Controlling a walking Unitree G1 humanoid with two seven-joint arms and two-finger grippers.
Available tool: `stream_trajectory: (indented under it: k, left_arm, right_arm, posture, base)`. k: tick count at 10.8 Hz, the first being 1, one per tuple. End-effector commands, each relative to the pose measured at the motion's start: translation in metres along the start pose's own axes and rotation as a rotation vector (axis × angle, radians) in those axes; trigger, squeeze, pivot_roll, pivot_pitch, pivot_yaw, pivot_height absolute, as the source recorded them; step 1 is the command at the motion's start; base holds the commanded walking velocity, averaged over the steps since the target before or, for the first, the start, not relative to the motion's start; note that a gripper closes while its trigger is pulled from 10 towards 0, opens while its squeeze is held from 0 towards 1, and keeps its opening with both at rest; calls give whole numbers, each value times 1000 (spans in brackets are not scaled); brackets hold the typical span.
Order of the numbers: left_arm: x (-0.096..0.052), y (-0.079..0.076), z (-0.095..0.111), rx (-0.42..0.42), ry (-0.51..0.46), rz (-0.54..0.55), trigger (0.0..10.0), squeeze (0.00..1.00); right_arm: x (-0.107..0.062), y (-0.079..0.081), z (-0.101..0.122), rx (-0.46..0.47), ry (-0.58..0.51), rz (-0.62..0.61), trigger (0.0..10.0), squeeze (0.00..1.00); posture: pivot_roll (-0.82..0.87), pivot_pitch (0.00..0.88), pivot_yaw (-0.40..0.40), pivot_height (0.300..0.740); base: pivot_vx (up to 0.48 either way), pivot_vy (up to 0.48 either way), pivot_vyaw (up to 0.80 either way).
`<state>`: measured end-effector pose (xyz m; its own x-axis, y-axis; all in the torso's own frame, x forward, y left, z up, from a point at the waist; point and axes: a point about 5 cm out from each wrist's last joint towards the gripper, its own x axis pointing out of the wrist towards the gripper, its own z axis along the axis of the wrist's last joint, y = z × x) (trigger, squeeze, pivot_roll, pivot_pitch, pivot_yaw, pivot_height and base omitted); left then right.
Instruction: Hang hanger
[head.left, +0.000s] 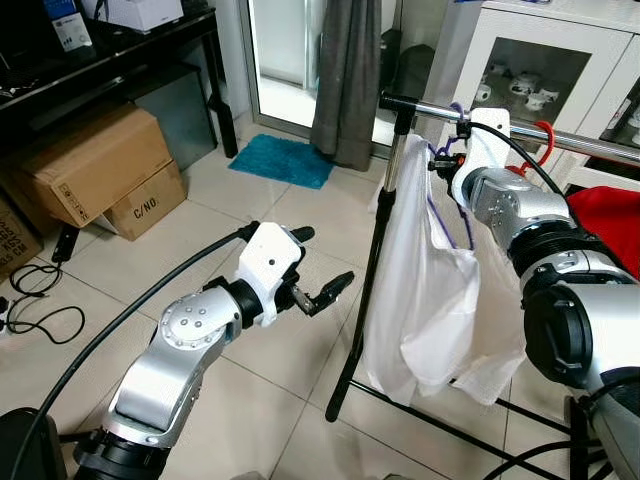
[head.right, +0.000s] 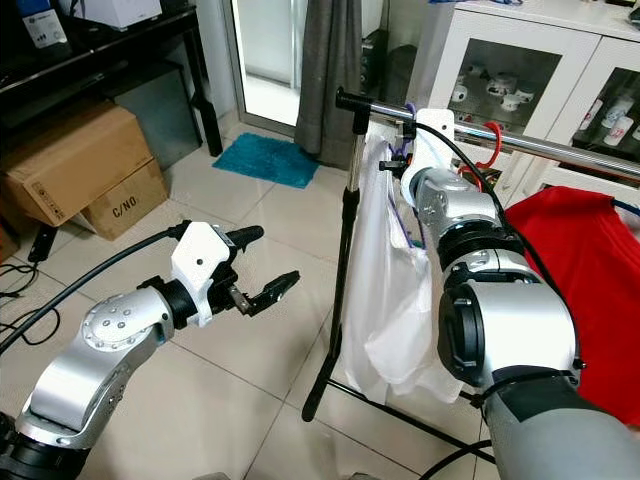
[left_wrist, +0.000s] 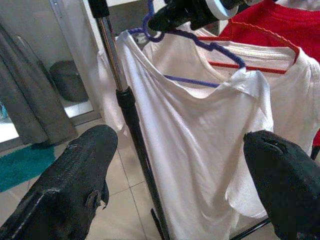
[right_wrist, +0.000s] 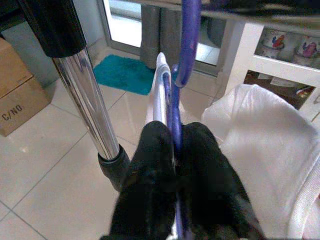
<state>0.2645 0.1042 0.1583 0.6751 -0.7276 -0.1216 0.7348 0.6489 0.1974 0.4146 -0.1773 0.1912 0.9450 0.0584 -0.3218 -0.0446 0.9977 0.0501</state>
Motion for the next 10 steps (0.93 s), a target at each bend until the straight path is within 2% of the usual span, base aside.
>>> stream_trajectory:
  k: [1, 4, 8, 9, 10]
  left_arm:
    - [2, 0, 1, 19, 3, -12, 10000, 0]
    - [2, 0, 1, 27, 6, -4, 10000, 0]
    - [2, 2, 2, 32, 1, 8, 10000, 0]
    - [4, 3, 3, 32, -5, 14, 10000, 0]
    - [5, 3, 4, 31, -11, 23, 10000, 0]
  right_arm:
    - [1, 2, -1, -9, 8, -6, 0, 0]
    - [1, 4, -6, -19, 18, -3, 0, 0]
    - [-2, -14, -4, -50, 15, -24, 0, 0]
    - [-2, -16, -2, -73, -9, -36, 10000, 0]
    - [-2, -13, -1, -52, -29, -29, 10000, 0]
  posture:
    - [21, 7, -11, 740]
    - [24, 7, -18, 740]
    - [11, 15, -10, 740]
    - [3, 24, -2, 740]
    - [0, 35, 1, 740]
  base:
    - [0, 0, 0]
    - [0, 0, 0]
    - [0, 0, 0]
    - [0, 0, 0]
    - [0, 0, 0]
